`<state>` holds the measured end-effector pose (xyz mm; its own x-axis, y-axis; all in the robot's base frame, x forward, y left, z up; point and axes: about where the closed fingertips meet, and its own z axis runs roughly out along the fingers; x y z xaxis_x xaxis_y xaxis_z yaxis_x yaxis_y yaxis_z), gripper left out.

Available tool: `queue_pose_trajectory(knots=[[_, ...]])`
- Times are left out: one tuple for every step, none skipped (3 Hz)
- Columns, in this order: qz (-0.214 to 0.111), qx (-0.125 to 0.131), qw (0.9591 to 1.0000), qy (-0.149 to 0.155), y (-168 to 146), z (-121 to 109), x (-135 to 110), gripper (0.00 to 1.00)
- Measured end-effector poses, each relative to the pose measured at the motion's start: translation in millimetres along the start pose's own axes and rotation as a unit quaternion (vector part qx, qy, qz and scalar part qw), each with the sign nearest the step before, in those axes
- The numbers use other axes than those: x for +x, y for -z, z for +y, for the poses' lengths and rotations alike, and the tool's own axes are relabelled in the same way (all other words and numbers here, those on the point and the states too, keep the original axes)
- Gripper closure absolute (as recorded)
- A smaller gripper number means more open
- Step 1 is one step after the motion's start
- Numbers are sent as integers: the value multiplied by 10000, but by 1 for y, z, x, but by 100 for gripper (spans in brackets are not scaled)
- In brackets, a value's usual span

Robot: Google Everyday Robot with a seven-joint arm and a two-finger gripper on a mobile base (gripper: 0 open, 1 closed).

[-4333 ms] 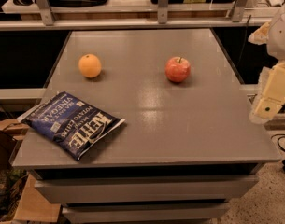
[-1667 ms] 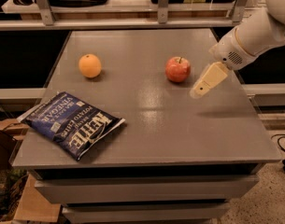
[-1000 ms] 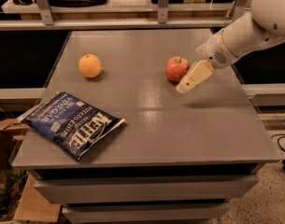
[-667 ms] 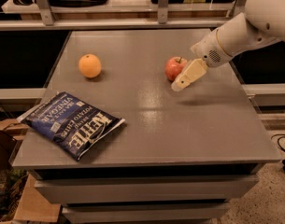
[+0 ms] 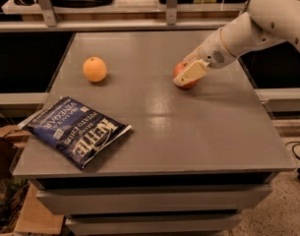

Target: Pick apple

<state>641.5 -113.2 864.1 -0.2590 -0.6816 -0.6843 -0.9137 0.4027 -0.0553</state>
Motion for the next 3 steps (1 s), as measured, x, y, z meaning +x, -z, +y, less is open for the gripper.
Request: queue_pose_trajectory(knots=[[-20,-50,10000,39,-2,-1,-4,64],[-14,-62,9999,87,-1,-3,-8,89],[14,13,9997,225,11,-10,-16,100]])
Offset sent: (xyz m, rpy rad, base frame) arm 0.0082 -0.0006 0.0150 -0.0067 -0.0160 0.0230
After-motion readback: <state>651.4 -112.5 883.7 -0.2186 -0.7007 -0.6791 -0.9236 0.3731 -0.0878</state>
